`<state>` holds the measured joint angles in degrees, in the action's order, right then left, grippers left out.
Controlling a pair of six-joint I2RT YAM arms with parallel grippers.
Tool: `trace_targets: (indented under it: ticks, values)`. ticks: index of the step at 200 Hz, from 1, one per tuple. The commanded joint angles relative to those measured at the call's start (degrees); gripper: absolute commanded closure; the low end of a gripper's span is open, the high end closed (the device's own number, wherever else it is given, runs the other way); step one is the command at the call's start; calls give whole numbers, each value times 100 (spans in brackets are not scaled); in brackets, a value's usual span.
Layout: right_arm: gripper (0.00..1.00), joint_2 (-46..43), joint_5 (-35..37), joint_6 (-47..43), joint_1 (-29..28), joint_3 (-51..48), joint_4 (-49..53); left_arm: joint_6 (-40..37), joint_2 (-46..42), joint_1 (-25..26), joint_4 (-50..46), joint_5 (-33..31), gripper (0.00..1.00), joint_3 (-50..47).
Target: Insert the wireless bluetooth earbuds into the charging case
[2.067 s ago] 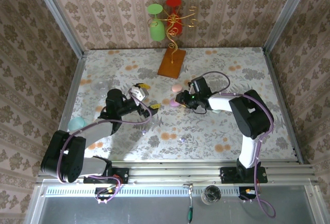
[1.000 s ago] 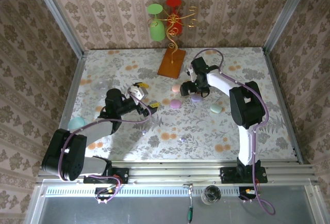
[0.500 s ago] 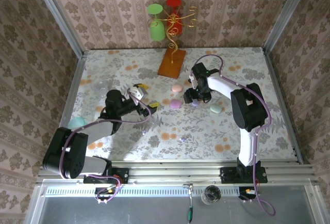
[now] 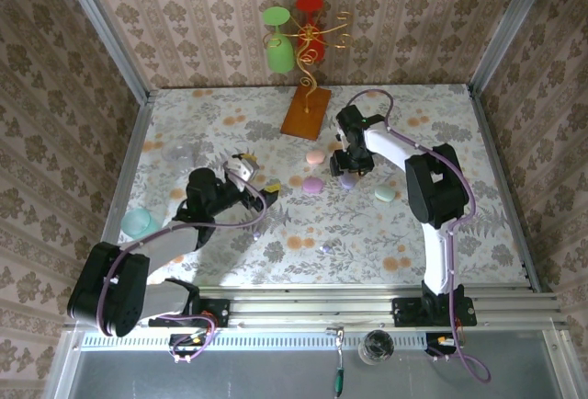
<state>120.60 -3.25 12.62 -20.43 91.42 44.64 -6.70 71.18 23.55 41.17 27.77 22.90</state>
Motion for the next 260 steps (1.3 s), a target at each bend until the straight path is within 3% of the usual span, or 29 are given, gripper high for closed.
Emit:
trace_targets:
  ticks: [1, 30, 58, 91, 109, 138, 172, 226, 260]
  values:
    - [40, 182, 114, 83, -32, 185, 345, 145, -36, 62, -353, -491, 0, 177]
    - [47, 211, 122, 80, -32, 219, 383, 577, -53, 74, -74, -965, 0, 35]
    - [56, 27, 108, 172, -32, 117, 277, 968, -135, 53, -56, -998, 0, 14]
    - [61, -585, -154, 518, 19, -419, -443, 1060, 1, 202, -25, -1240, 0, 157]
    - [70, -1046, -488, 769, 61, -896, -1079, 1309, 183, 445, 99, -1403, 1, 339]
    - [70, -1702, -908, 1277, 142, -1521, -1949, 1580, 677, 840, 449, -1559, 3, 697]
    - [71, -2422, -1453, 2244, 273, -2280, -3060, 2125, 1416, 1318, 816, -2003, 12, 1243]
    - [72, -2938, -2424, 3360, 416, -2831, -4370, 2850, 2375, 1788, 1494, -1696, 17, 2008]
    - [71, -3004, -2765, 3602, 436, -2871, -4618, 3168, 2802, 1868, 1885, -1496, 21, 2278]
